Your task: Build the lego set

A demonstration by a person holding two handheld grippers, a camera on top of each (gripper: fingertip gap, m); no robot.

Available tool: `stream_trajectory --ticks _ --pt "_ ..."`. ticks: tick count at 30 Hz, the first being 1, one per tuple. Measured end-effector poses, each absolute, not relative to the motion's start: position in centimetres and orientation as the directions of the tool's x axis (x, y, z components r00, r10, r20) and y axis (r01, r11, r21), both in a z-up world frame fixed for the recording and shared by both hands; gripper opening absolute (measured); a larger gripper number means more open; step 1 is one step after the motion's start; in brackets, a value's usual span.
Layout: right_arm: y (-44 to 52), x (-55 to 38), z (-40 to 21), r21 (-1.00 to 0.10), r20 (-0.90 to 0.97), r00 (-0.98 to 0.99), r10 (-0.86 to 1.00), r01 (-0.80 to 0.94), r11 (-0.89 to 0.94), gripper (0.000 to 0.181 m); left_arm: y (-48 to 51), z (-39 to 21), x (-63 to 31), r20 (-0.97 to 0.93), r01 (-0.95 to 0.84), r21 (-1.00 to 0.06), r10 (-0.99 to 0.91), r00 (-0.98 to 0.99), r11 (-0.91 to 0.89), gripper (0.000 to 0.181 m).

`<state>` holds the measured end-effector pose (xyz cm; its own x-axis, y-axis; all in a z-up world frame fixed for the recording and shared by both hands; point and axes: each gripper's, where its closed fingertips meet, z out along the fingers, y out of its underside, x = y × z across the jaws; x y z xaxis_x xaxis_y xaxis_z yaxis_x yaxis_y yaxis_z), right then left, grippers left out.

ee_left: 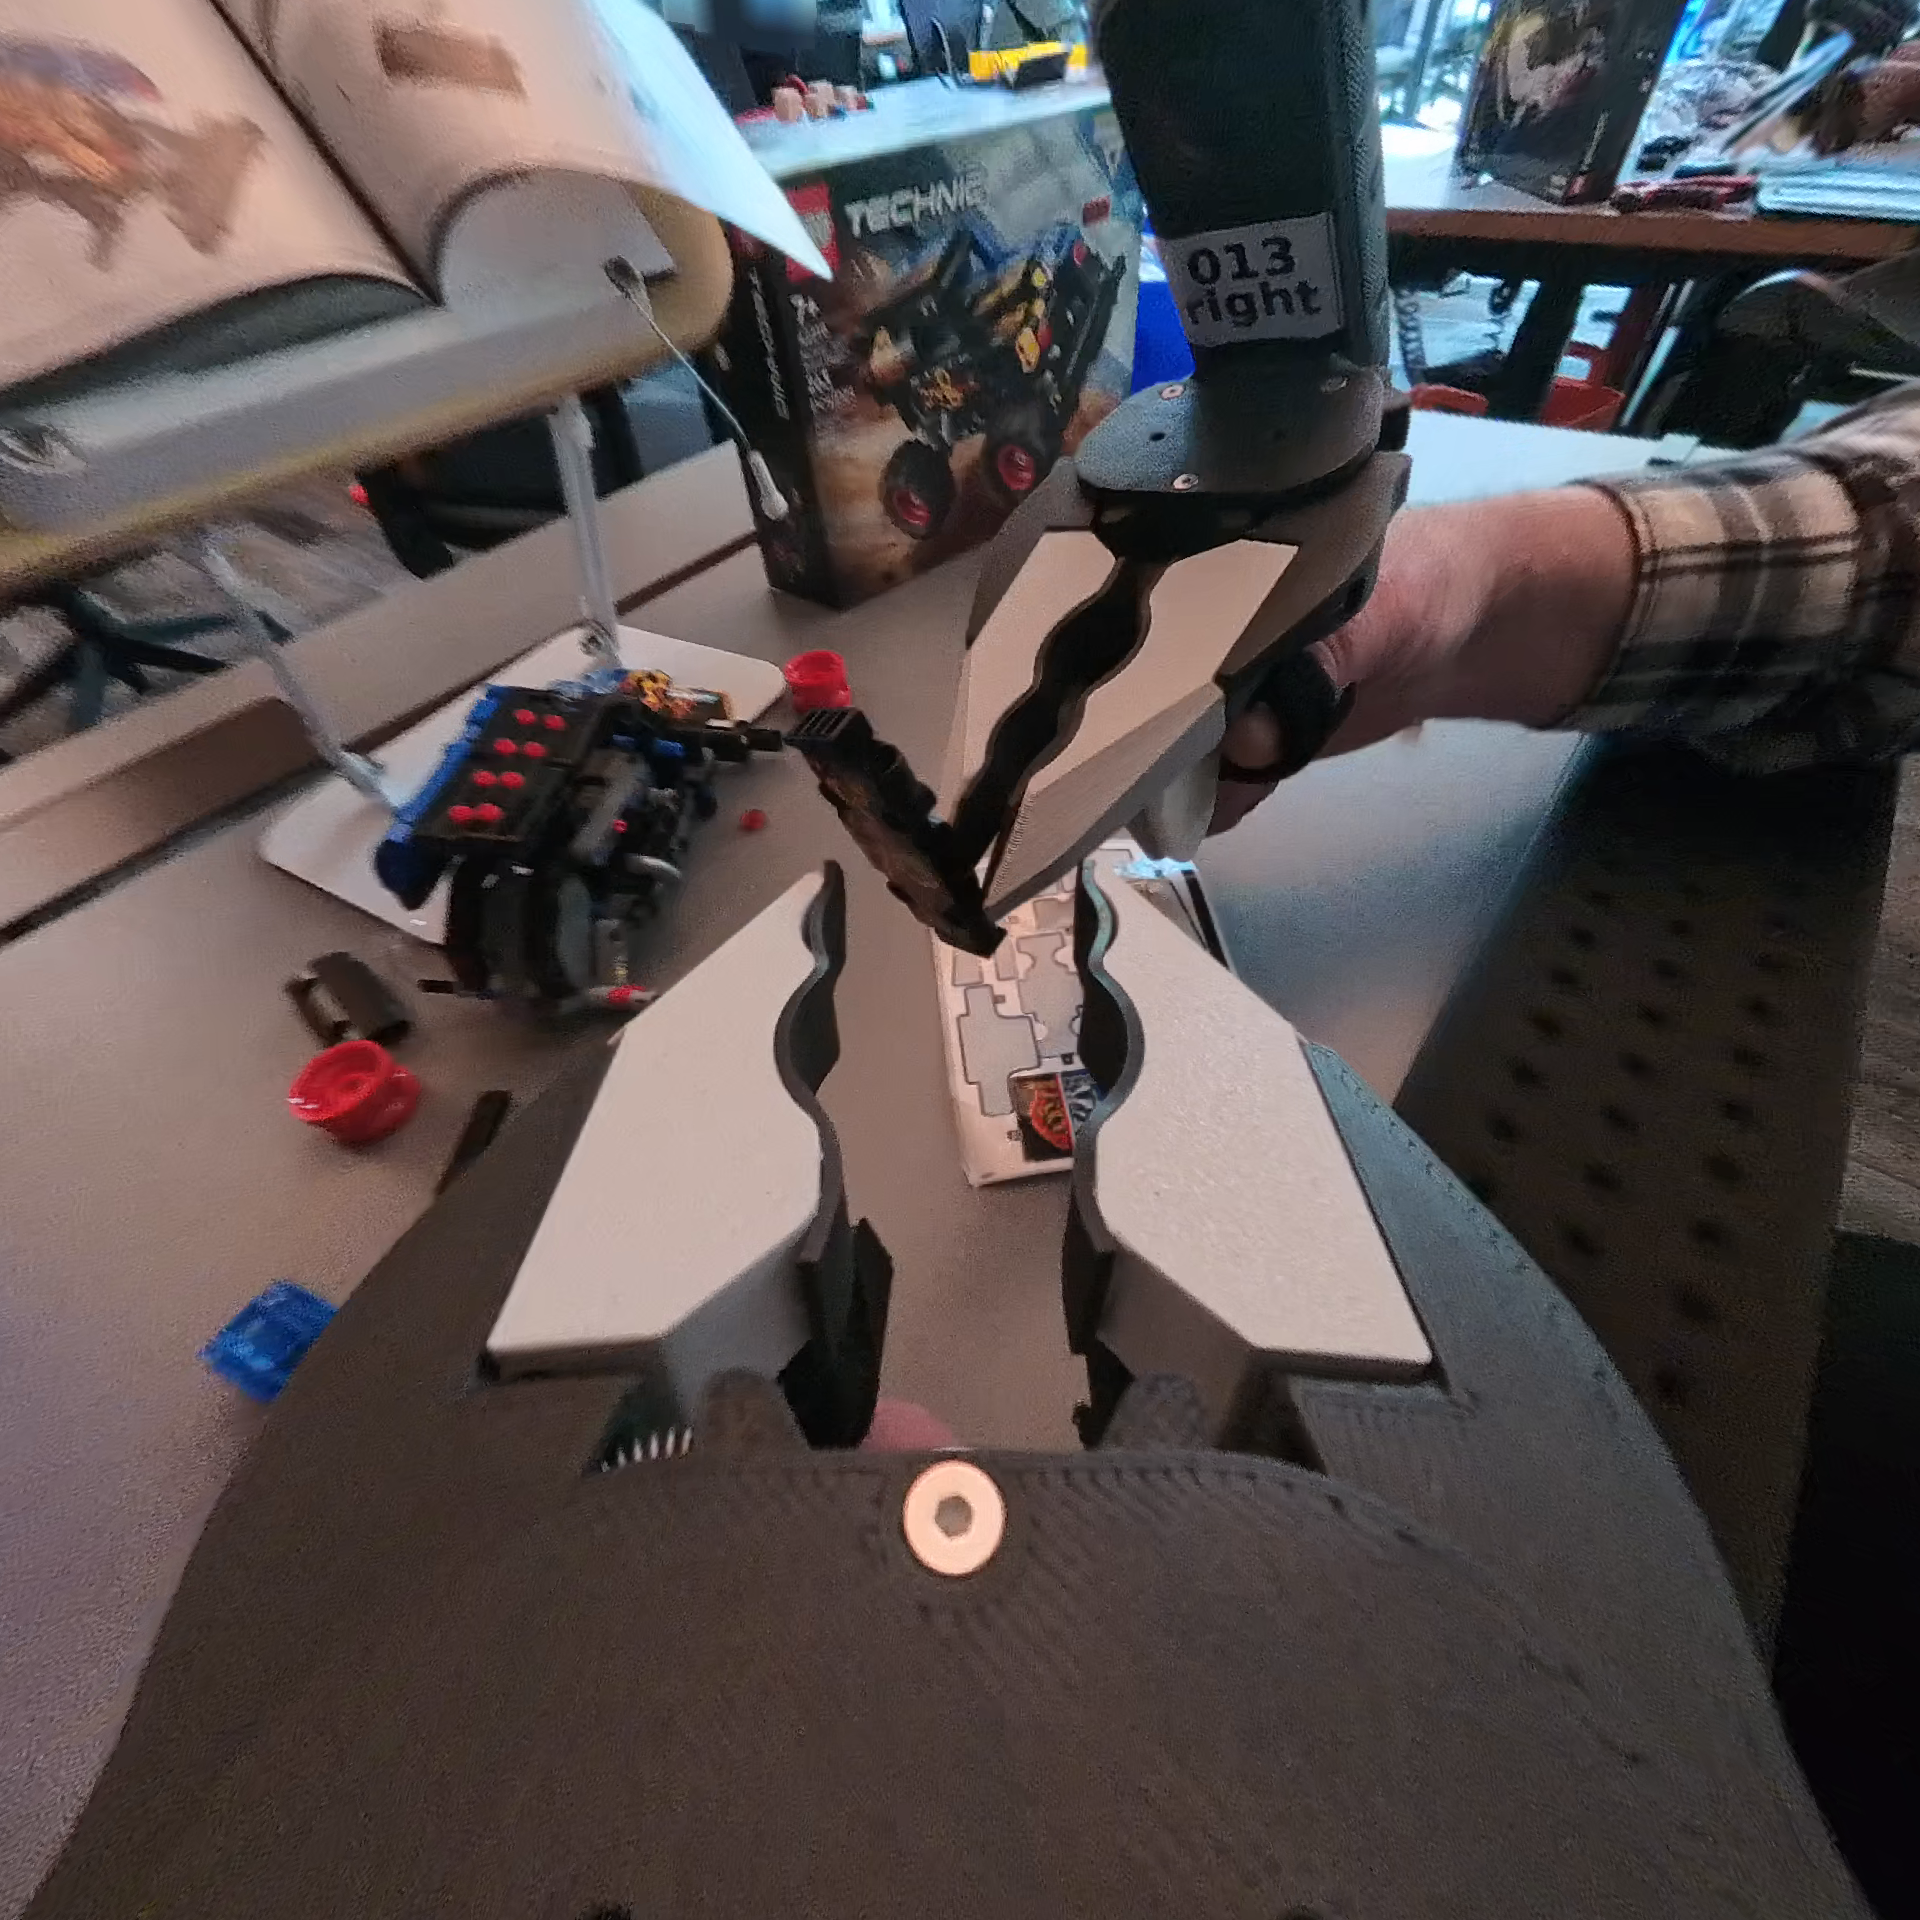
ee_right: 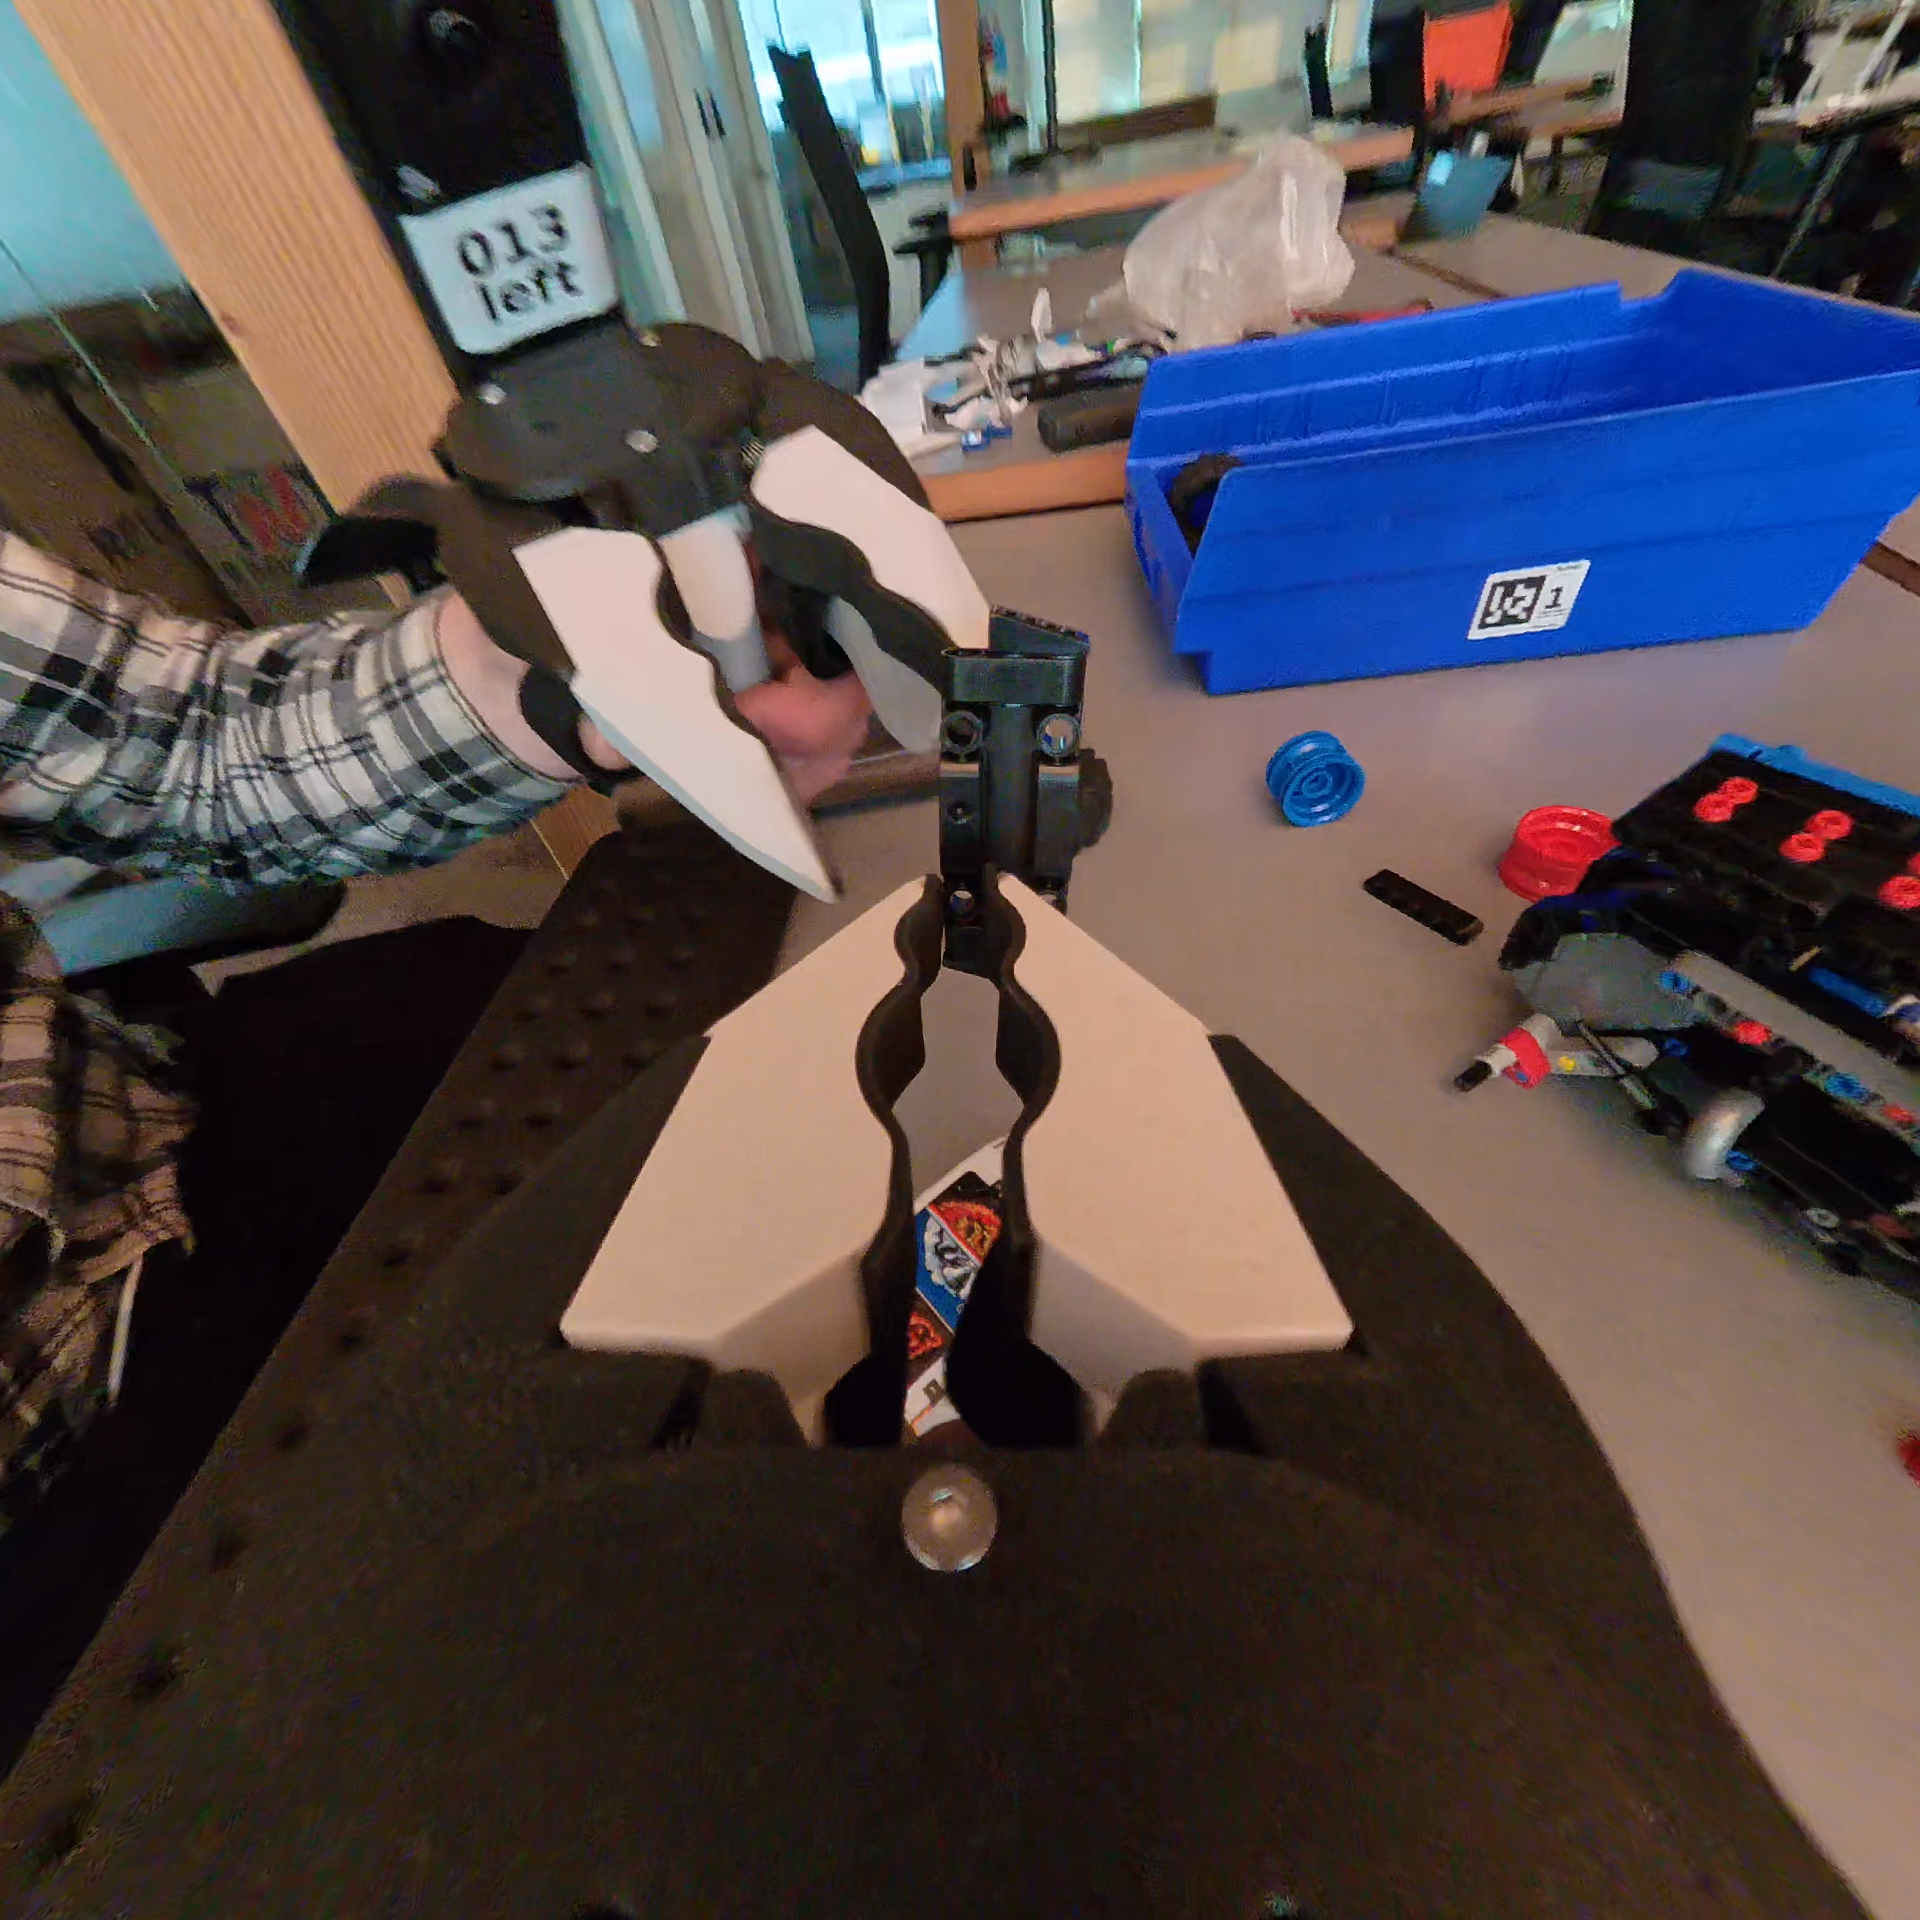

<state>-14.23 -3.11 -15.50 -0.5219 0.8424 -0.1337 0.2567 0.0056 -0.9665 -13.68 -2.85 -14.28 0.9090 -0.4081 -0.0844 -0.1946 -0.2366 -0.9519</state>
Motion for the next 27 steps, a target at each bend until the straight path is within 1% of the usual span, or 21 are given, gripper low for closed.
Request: stream_trajectory --ticks 2,3,5,6,7,8,10,11,14,15,16,20,22,24,27 --pt "-2.9 -13.9 -16.5 -0.975 -0.129 -0.524 0.842 0.220 -0.013 0.005 -1.7 -15.5 -13.3 -0.063 -0.187 -0.945 -0.412 0.909 -0.268 0.041" --pt "-3.0 -13.6 -17.4 -0.971 -0.103 -0.529 0.842 0.236 0.030 0.005 -1.2 -16.1 -13.0 -0.057 -0.187 -0.944 -0.424 0.904 -0.273 0.039" --pt "-3.1 -13.0 -17.8 -0.968 -0.007 -0.544 0.839 0.214 0.130 0.005 -0.4 -16.0 -12.5 -0.030 -0.153 -0.958 -0.445 0.895 -0.243 0.025" --pt "-2.8 -13.0 -18.0 -0.971 -0.018 -0.541 0.841 0.209 0.114 0.005 -0.1 -15.8 -12.0 -0.019 -0.135 -0.967 -0.465 0.885 -0.218 0.023" --pt "-2.5 -13.0 -18.3 -0.971 -0.048 -0.538 0.842 0.223 0.087 0.005 0.2 -16.1 -11.9 -0.030 -0.143 -0.968 -0.470 0.882 -0.206 0.023" --pt "-2.1 -13.0 -18.8 -0.967 -0.042 -0.527 0.849 0.236 0.099 0.005 0.6 -16.6 -12.0 -0.049 -0.156 -0.968 -0.460 0.887 -0.199 0.023" --pt "-1.3 -13.1 -19.5 -0.957 0.023 -0.493 0.870 0.241 0.161 0.005 1.2 -17.4 -12.2 -0.064 -0.173 -0.961 -0.435 0.898 -0.216 0.023" --pt "-0.8 -13.1 -19.4 -0.958 0.027 -0.477 0.878 0.238 0.158 0.007 1.4 -17.5 -12.6 -0.095 -0.197 -0.957 -0.408 0.908 -0.215 0.023" --pt "1.1 -13.3 -18.7 -0.971 -0.044 -0.420 0.906 0.231 0.060 0.020 2.0 -17.9 -14.4 -0.229 -0.302 -0.925 -0.299 0.927 -0.230 0.023" --pt "1.2 -13.2 -18.4 -0.974 -0.085 -0.427 0.900 0.225 0.015 0.027 2.2 -18.4 -14.8 -0.269 -0.338 -0.907 -0.274 0.923 -0.250 0.023" --pt "1.2 -13.0 -18.2 -0.975 -0.115 -0.441 0.890 0.221 -0.017 0.029 2.4 -18.9 -15.0 -0.311 -0.377 -0.885 -0.257 0.915 -0.272 0.023" --pt "0.8 -13.0 -17.7 -0.975 -0.161 -0.444 0.882 0.212 -0.071 0.030 3.3 -19.8 -15.3 -0.509 -0.559 -0.767 -0.233 0.829 -0.316 0.024" --pt "1.1 -13.2 -17.9 -0.966 -0.205 -0.433 0.878 0.236 -0.109 0.030 3.8 -20.3 -15.4 -0.621 -0.664 -0.674 -0.239 0.746 -0.324 0.023" --pt "1.8 -13.2 -17.9 -0.956 -0.252 -0.411 0.876 0.248 -0.159 0.029 4.3 -20.7 -15.2 -0.667 -0.712 -0.624 -0.254 0.700 -0.323 0.024" --pt "1.5 -13.1 -18.5 -0.943 -0.275 -0.419 0.865 0.292 -0.158 0.028 4.8 -20.9 -15.0 -0.718 -0.759 -0.574 -0.256 0.647 -0.308 0.024"
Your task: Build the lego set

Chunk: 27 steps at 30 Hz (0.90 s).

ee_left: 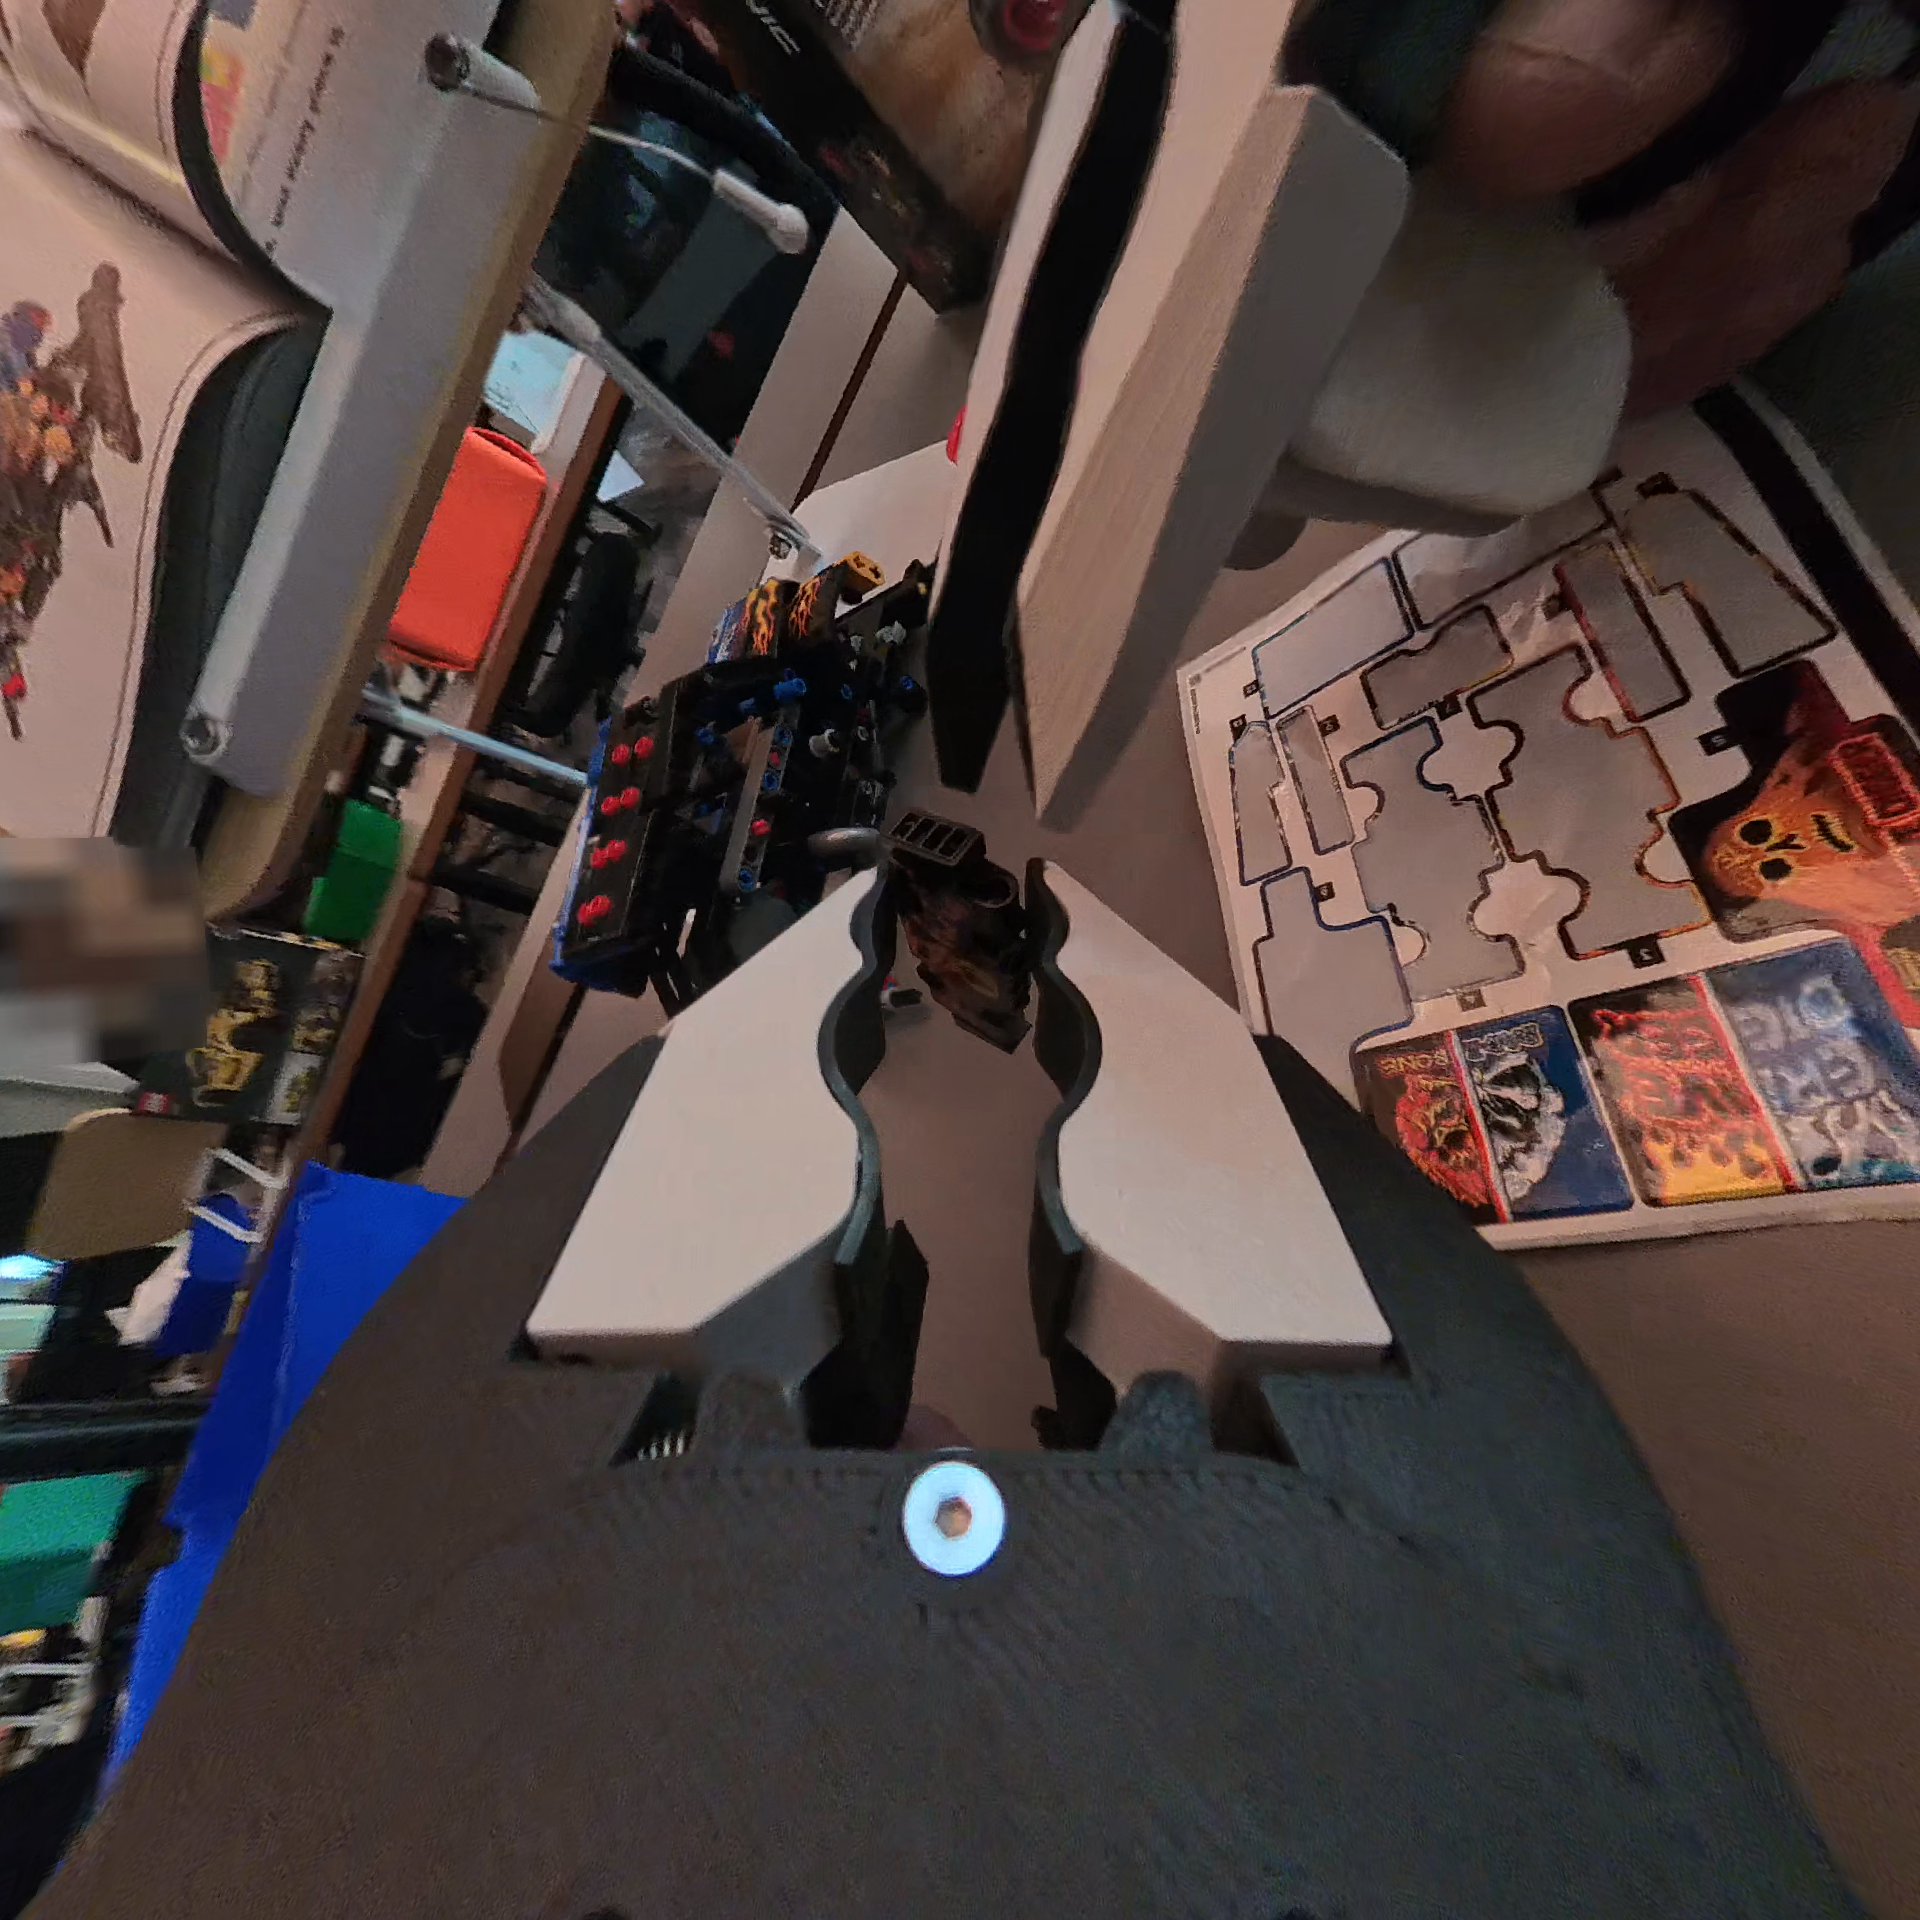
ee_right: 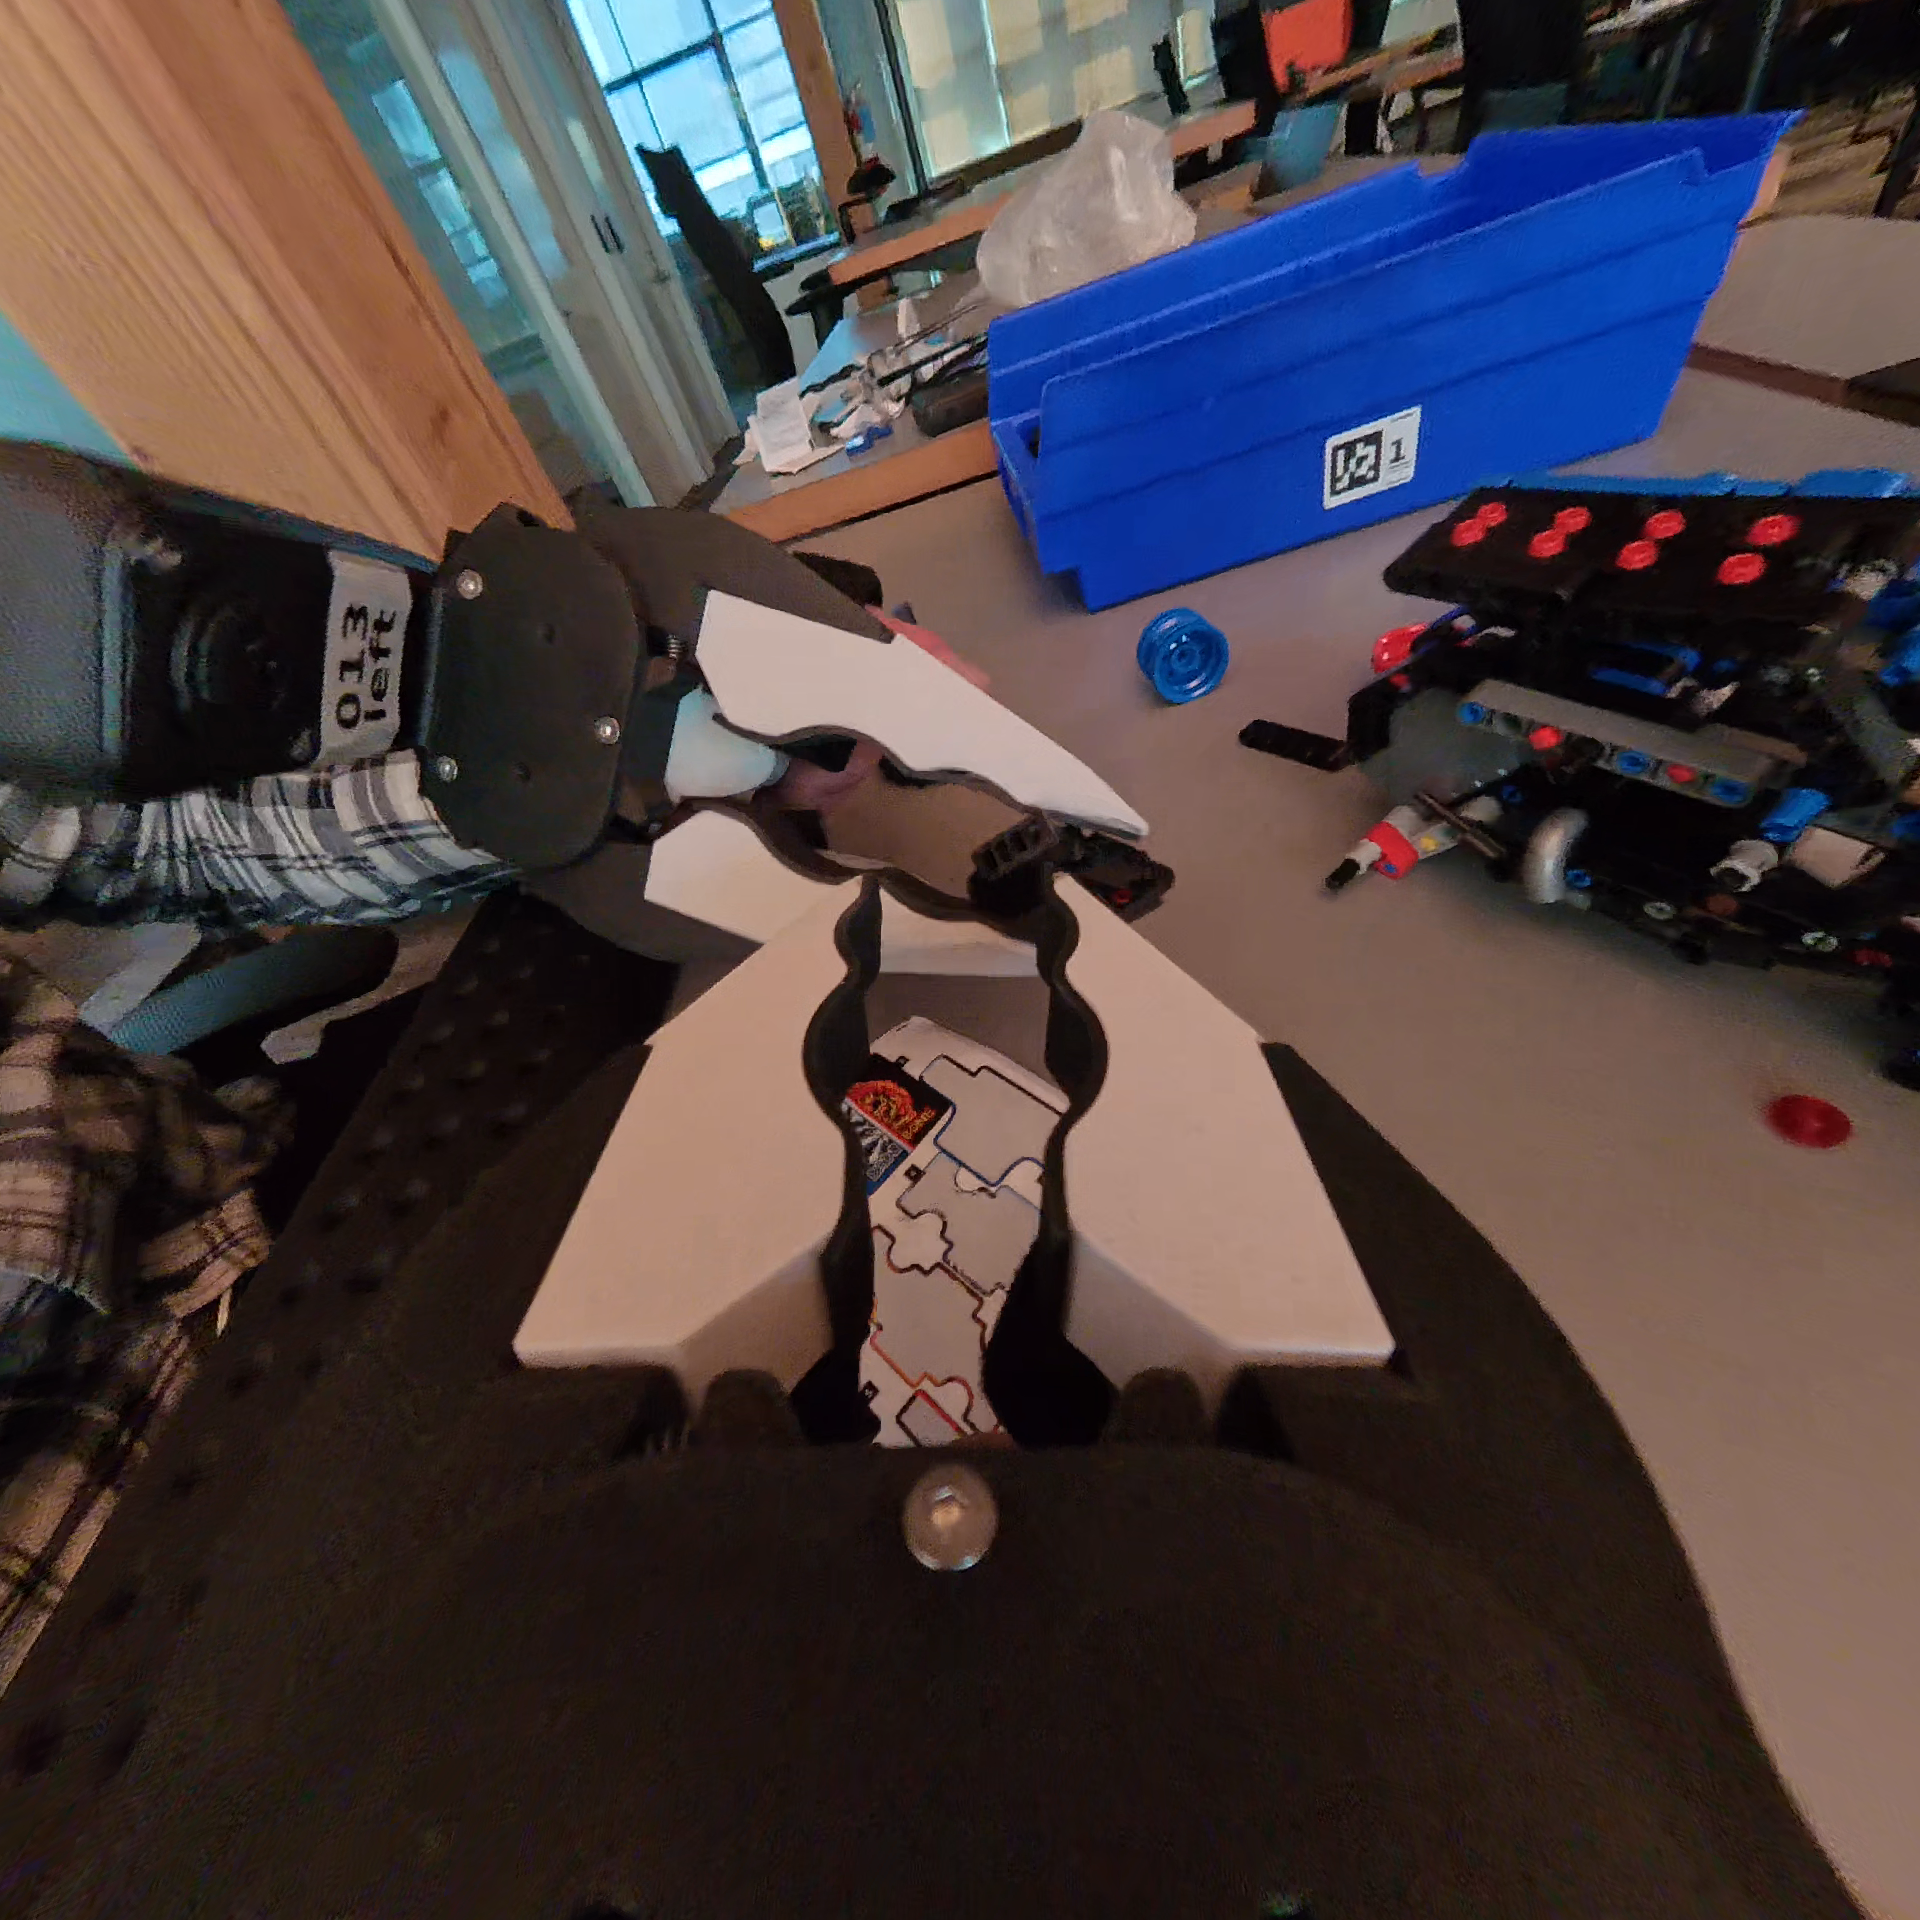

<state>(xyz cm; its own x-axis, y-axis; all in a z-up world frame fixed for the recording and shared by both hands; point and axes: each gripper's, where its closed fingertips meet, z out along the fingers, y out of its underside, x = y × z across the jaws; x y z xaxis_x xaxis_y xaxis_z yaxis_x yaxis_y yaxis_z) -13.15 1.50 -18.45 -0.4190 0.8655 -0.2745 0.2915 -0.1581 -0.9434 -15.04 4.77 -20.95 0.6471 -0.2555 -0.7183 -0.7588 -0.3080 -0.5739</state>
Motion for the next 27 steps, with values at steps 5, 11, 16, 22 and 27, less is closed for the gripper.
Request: stream_trajectory --ticks 5,11,16,22,27 --pt "2.4 -13.5 -20.0 -0.912 -0.293 -0.333 0.896 0.379 -0.157 0.021 5.7 -22.1 -15.0 -0.849 -0.872 -0.382 -0.256 0.462 -0.306 0.024" --pt "3.0 -13.2 -21.8 -0.877 -0.262 -0.289 0.921 0.470 -0.101 0.012 6.6 -22.3 -14.0 -0.919 -0.922 -0.247 -0.228 0.320 -0.299 0.024" --pt "3.6 -12.7 -20.7 -0.896 -0.284 -0.326 0.902 0.425 -0.128 0.000 6.4 -21.9 -14.9 -0.895 -0.893 -0.320 -0.210 0.395 -0.315 0.033" --pt "5.1 -12.1 -21.7 -0.872 -0.296 -0.303 0.906 0.473 -0.126 0.000 5.5 -23.8 -16.1 -0.670 -0.753 -0.530 -0.350 0.654 -0.390 0.034" --pt "5.1 -12.4 -22.8 -0.844 -0.185 -0.285 0.941 0.536 -0.004 0.007 3.9 -23.8 -17.2 -0.580 -0.695 -0.573 -0.383 0.718 -0.434 0.035"
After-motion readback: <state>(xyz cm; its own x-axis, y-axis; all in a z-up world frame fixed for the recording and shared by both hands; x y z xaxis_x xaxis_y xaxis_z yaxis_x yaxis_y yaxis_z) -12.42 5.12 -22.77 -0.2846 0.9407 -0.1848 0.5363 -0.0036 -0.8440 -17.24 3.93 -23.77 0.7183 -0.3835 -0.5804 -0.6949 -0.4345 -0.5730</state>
